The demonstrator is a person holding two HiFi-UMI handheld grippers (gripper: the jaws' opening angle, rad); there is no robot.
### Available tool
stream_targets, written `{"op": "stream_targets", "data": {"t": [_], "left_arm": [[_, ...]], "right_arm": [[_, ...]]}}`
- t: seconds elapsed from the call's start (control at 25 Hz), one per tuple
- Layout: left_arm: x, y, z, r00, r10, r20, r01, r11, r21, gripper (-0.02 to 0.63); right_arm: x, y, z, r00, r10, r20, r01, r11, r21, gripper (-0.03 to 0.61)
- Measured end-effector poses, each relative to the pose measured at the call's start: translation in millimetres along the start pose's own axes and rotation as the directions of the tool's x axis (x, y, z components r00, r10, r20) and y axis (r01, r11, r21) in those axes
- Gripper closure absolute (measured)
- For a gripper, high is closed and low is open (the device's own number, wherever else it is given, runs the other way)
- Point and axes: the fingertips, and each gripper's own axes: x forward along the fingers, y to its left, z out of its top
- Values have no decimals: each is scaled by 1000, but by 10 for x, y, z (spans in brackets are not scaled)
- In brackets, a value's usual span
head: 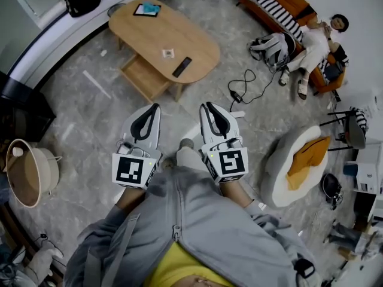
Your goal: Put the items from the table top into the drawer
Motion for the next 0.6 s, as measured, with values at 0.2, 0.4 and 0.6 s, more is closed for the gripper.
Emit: {"op": "stream_targets", "data": {"t": [0.2,0.4,0.6], "left_arm": [[289,266,-127,1000,9,-14,-10,1000,-18,621],[792,597,-187,1000,17,-4,-17,1000,-2,621],[1549,972,-191,1000,22,-5,-22,1000,11,621]], "right_arm": [[438,-125,-105,1000,19,-12,-19,1000,25,528],[1086,-396,-108,999,35,10,-36,999,25,523],[1873,-802,-115,998,64,4,-64,998,8,509]]}}
